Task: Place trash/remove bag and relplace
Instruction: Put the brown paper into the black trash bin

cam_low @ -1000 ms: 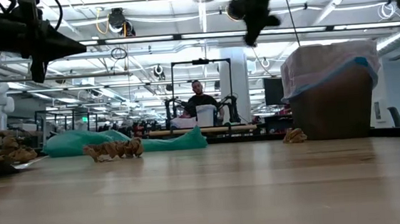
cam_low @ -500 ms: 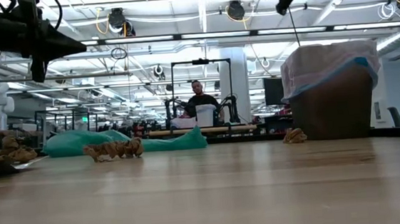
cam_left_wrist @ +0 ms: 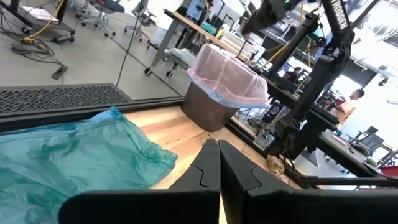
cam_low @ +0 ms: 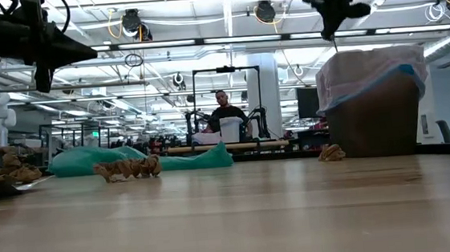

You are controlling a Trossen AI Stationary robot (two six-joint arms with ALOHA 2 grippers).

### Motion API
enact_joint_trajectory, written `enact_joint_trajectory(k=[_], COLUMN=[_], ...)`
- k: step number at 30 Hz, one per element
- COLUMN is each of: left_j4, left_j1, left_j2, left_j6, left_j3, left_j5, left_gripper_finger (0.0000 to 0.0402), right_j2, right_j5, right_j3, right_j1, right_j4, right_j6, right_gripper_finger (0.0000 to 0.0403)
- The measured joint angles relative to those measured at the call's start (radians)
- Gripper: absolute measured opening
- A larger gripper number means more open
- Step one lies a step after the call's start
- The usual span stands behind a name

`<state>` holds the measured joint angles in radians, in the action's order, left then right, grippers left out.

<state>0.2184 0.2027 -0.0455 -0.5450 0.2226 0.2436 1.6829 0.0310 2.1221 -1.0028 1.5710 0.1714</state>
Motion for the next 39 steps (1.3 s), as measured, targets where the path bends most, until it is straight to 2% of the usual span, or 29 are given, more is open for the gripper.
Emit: enact_joint_trajectory(k=[4, 7, 15, 19, 21, 23, 30, 36, 39], left_j4=[0.000, 0.000, 0.001, 0.001, 0.002, 0.006, 0.011, 0.011, 0.009], left_j1=[0.000, 0.000, 0.000, 0.000, 0.000, 0.000, 0.000, 0.000, 0.000], left_j2=[0.000, 0.000, 0.000, 0.000, 0.000, 0.000, 0.000, 0.000, 0.000], left_j6=[0.000, 0.000, 0.000, -0.001, 0.000, 0.000, 0.000, 0.000, 0.000], left_j3=[0.000, 0.000, 0.000, 0.000, 0.000, 0.000, 0.000, 0.000, 0.000], left_j5=[0.000, 0.000, 0.000, 0.000, 0.000, 0.003, 0.012, 0.012, 0.012], left_gripper_finger=[0.0000, 0.0000, 0.0000, 0.0000, 0.0000, 0.0000, 0.0000, 0.0000, 0.0000], right_j2=[0.000, 0.000, 0.000, 0.000, 0.001, 0.008, 0.073, 0.078, 0.078], right_j5=[-0.013, -0.051, -0.059, -0.059, -0.059, -0.055, 0.026, 0.177, 0.218], right_j3=[-0.109, -0.185, -0.292, -0.294, -0.294, -0.294, -0.294, -0.287, -0.281], right_j1=[0.000, 0.000, 0.000, 0.002, 0.014, 0.031, 0.055, 0.071, 0.087], right_j4=[-0.001, 0.000, 0.001, 0.000, 0.000, 0.000, -0.046, -0.196, -0.239], right_j6=[0.004, 0.008, 0.012, 0.057, 0.056, 0.046, 0.005, 0.042, 0.041], right_gripper_finger=[0.0021, 0.0040, 0.0156, 0.0186, 0.0179, 0.0155, 0.0016, 0.0013, 0.0005])
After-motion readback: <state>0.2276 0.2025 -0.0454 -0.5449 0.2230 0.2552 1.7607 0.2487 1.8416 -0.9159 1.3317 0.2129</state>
